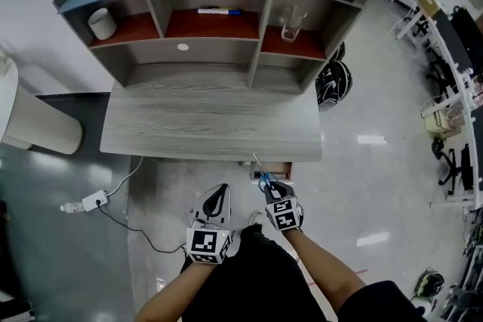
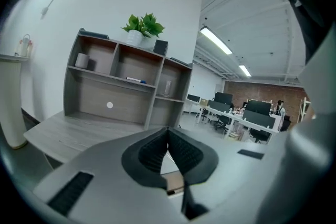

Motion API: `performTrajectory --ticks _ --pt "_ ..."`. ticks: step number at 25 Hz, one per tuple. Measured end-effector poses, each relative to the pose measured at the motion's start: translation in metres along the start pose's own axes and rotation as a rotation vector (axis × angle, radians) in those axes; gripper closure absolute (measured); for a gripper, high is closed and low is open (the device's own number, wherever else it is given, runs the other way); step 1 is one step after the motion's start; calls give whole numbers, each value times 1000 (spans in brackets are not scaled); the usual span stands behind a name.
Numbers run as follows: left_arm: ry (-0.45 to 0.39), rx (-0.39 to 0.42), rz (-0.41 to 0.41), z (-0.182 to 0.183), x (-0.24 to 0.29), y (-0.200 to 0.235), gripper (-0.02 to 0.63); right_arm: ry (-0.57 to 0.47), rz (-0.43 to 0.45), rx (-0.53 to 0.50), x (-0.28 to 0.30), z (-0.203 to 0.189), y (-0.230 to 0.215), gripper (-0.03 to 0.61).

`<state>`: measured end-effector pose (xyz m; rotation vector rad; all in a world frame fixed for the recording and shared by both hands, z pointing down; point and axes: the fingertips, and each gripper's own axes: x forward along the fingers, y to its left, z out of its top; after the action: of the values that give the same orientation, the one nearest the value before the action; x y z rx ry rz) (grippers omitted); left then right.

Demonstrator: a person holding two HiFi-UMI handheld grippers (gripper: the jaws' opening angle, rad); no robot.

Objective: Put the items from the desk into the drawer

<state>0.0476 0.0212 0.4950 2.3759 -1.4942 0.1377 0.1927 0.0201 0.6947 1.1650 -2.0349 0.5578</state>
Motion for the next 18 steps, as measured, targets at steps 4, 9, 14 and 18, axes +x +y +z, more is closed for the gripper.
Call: performTrajectory --ticks 4,9,14,18 --pt "22 -38 76 -22 10 -23 600 26 58 -87 2 -23 -26 489" --pt "41 -80 143 -46 16 -40 600 77 92 -160 8 -55 -47 489" --pt "52 -72 153 -56 21 -46 600 124 107 -217 18 -82 -57 489" --pt "68 -49 148 -64 29 -43 600 155 117 -232 37 -96 -62 489"
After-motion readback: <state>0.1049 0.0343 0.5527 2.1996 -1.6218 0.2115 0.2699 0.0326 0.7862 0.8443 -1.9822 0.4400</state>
